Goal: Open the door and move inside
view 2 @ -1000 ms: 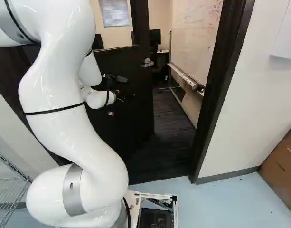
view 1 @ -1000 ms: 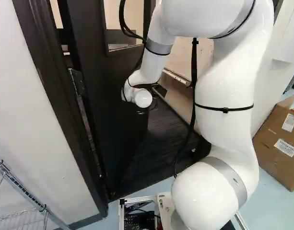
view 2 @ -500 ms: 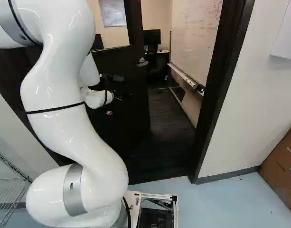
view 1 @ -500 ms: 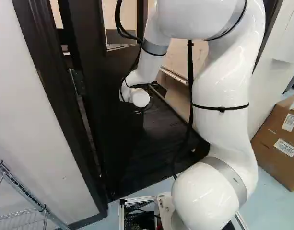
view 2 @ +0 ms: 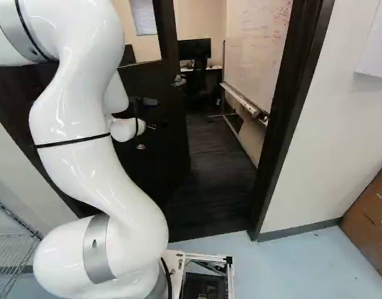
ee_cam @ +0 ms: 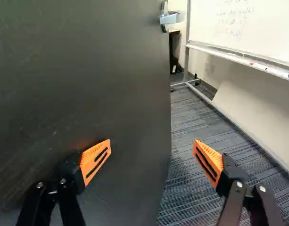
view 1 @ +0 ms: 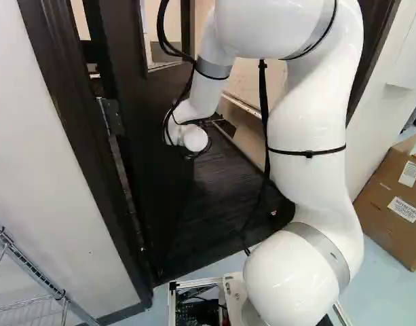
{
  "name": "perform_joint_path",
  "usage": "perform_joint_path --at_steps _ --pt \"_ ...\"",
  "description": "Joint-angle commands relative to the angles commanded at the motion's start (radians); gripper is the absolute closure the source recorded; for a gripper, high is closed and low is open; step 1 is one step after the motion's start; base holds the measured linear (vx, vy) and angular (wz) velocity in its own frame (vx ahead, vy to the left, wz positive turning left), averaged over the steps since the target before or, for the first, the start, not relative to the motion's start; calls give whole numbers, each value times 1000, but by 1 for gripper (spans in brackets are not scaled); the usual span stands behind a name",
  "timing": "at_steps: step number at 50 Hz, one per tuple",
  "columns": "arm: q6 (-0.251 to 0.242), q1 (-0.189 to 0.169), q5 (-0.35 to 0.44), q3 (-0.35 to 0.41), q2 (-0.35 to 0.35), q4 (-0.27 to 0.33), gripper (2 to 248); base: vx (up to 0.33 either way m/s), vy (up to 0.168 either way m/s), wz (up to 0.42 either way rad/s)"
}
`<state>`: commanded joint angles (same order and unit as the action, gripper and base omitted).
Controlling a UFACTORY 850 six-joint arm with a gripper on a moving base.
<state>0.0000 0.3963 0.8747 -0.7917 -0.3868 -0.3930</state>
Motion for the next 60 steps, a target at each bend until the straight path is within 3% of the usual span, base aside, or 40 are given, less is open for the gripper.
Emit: perform_joint_path --at_steps 60 --pt "0 41 19 -83 -65 240 3 0 0 0"
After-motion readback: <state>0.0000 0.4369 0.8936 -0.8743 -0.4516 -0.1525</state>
